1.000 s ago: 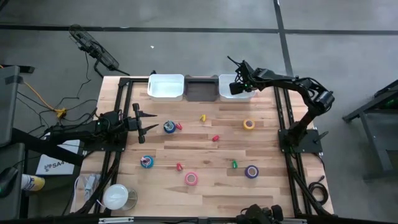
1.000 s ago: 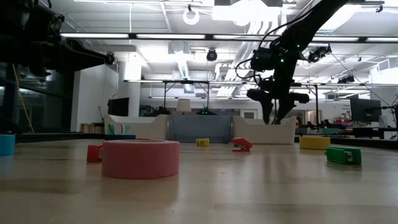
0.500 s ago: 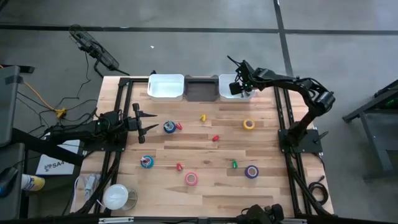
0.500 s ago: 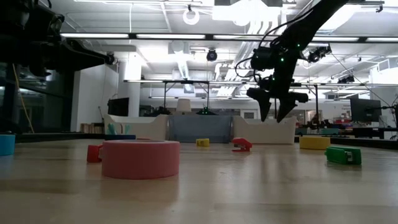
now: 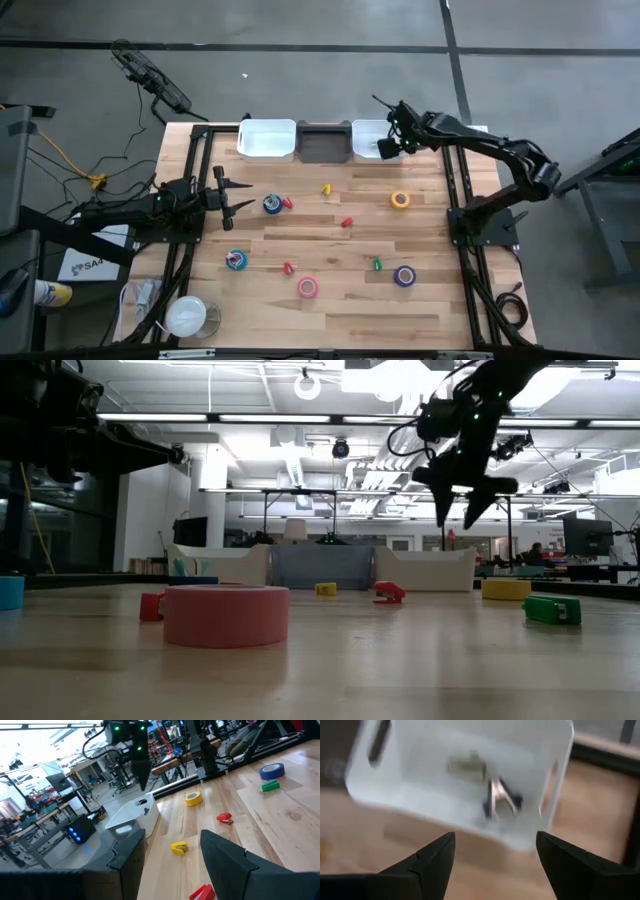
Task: Pick and place Stapler, Stapler remover, tape
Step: Put the yellow tape into the black bin
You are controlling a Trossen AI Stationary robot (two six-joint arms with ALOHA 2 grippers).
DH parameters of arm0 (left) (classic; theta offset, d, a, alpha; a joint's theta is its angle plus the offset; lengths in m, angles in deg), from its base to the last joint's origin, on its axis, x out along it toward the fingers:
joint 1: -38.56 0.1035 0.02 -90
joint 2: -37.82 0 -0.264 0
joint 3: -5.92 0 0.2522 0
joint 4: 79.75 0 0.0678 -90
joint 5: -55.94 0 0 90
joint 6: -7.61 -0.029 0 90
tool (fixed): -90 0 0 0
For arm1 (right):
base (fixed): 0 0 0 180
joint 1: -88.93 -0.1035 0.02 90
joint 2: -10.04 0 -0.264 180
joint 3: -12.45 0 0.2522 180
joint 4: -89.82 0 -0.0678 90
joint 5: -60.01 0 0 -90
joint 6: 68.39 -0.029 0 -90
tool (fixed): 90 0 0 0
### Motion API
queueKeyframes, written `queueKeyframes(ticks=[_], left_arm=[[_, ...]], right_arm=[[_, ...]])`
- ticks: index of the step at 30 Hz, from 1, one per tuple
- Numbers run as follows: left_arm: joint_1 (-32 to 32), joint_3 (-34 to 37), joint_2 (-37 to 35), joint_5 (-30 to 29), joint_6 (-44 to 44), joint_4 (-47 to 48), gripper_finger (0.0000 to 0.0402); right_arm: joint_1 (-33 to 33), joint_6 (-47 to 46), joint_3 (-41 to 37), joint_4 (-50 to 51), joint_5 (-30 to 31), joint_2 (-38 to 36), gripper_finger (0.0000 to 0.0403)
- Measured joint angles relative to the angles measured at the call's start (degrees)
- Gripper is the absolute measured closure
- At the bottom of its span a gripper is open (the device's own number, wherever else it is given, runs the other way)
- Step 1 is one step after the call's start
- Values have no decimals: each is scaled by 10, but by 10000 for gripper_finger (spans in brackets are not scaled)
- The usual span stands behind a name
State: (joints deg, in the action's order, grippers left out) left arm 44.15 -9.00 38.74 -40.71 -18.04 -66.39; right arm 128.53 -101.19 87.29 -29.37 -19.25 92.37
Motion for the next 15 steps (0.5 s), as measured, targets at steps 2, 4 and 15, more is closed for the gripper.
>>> queueKeyframes(ticks=[2, 4, 15], left_arm=[[0, 0, 0, 0, 0, 0, 215], [0, 0, 0, 0, 0, 0, 215], [0, 0, 0, 0, 0, 0, 215]], right_arm=[[-14, -14, 0, 39, -2, -2, 132], [-31, -28, 0, 66, -5, -2, 132], [-131, -96, 0, 108, -27, 4, 132]])
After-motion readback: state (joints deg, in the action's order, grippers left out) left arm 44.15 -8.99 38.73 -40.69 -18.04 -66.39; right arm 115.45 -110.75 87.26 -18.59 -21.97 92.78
